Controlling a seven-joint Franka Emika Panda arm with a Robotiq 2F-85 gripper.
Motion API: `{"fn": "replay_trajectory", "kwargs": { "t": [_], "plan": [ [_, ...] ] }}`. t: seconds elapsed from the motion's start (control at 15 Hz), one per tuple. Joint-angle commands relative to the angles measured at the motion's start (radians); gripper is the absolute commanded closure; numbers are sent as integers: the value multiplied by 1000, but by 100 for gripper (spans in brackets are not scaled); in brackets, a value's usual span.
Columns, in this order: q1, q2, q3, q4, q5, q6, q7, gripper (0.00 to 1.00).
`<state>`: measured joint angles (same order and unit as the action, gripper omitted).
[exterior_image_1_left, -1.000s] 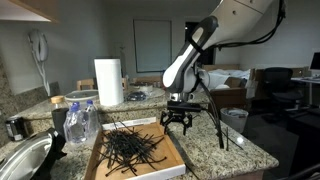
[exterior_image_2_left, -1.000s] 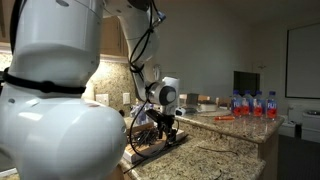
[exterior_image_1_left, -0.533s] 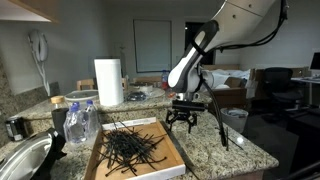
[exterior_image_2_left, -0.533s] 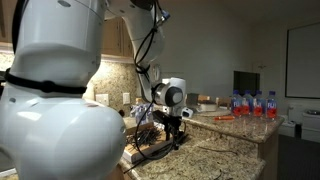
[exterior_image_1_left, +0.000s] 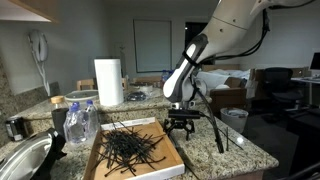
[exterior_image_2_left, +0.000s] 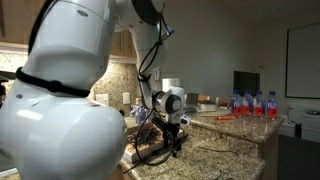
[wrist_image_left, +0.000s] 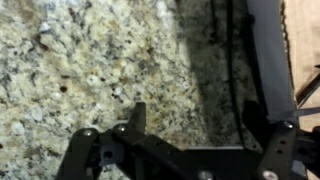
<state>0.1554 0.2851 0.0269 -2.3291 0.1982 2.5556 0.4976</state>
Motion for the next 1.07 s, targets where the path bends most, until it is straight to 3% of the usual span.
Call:
{"fn": "replay_trajectory", "kwargs": {
  "t": [0.0, 0.27, 1.0],
  "plan": [
    [24, 27, 18, 67, -3, -4, 24, 0],
    [41, 33, 38, 109, 4, -12, 14, 0],
    [44, 94, 10, 157, -20, -17, 22, 0]
  ]
}}
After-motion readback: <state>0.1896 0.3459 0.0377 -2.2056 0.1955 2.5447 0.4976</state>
